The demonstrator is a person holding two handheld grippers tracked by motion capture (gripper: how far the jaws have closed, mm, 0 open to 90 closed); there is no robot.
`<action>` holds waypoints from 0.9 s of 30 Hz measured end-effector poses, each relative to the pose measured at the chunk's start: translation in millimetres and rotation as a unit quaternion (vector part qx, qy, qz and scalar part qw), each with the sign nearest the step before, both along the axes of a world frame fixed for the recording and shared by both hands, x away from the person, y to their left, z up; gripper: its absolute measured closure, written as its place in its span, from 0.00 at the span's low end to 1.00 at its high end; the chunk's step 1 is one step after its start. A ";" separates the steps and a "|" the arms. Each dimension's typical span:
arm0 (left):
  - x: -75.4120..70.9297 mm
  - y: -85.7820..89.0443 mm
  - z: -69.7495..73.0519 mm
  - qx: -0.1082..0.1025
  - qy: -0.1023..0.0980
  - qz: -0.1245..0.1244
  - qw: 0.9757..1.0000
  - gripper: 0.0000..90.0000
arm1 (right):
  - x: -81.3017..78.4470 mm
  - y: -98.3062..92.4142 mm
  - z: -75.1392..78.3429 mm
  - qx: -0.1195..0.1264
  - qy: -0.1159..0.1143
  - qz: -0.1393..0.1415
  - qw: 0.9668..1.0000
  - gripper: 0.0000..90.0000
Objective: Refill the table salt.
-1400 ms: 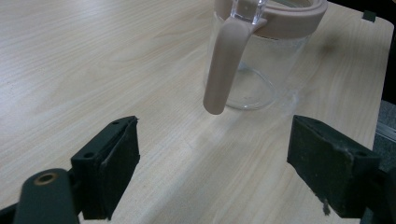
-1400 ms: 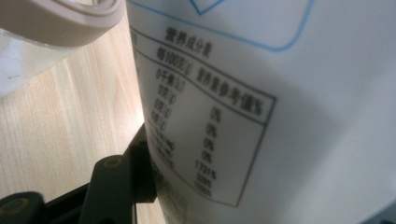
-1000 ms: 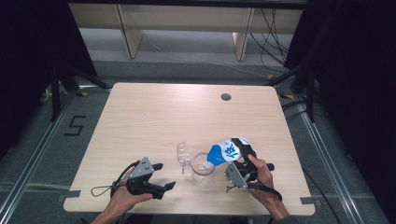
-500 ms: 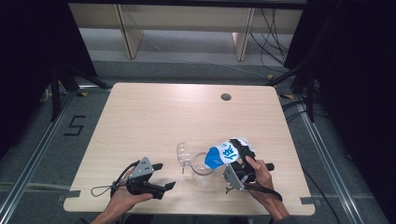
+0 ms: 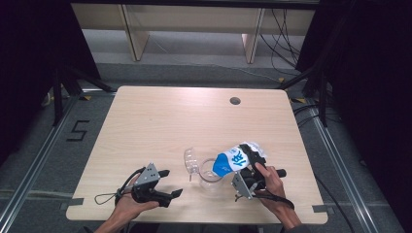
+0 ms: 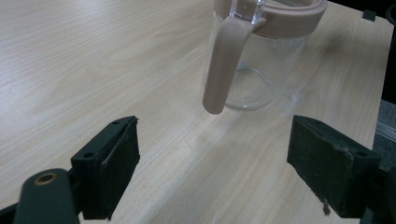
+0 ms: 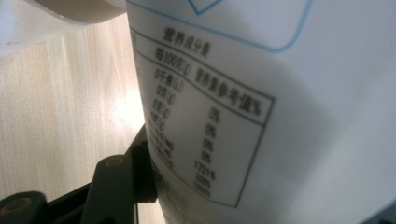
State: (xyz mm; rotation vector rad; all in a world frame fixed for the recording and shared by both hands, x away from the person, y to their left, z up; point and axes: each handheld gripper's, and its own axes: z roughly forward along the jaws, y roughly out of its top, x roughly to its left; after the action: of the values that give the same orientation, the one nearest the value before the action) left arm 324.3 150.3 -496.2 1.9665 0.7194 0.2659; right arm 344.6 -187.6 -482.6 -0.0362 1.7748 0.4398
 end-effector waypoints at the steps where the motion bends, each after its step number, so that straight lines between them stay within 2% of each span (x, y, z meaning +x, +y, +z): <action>1: 0.0 0.1 0.1 0.001 -0.001 0.000 1.000 0.18 | -0.3 -0.1 0.2 -0.004 -0.001 -0.003 1.000 0.49; 15: 0.3 0.1 0.0 0.000 -0.001 0.000 1.000 0.18 | -0.6 0.1 0.6 -0.014 -0.008 -0.008 1.000 0.49; 16: 0.3 0.2 0.0 0.001 -0.001 0.000 1.000 0.18 | -0.5 0.4 0.6 -0.020 -0.002 -0.005 1.000 0.49; 17: 0.4 0.1 -0.1 0.000 -0.001 0.000 1.000 0.18 | -0.1 0.9 2.1 -0.034 -0.005 0.002 0.999 0.49; 18: 0.3 0.1 0.0 0.000 -0.001 0.000 1.000 0.18 | -0.4 1.0 2.7 -0.036 -0.013 0.001 0.999 0.49; 19: 0.3 0.1 0.0 0.000 -0.001 0.000 1.000 0.18 | -0.9 0.7 0.2 -0.016 -0.007 -0.005 1.000 0.50; 22: 0.2 -0.4 -0.3 -0.002 0.000 0.001 1.000 0.18 | -1.1 1.1 0.0 -0.018 -0.005 -0.004 1.000 0.50; 27: 0.3 -0.3 -0.2 -0.002 0.000 0.001 1.000 0.18 | -1.5 1.0 0.5 -0.023 -0.015 -0.007 1.000 0.50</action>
State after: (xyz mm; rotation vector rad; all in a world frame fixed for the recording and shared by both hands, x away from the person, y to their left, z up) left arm 324.6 150.0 -496.4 1.9615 0.7210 0.2654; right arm 343.1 -186.6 -482.1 -0.0624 1.7551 0.3855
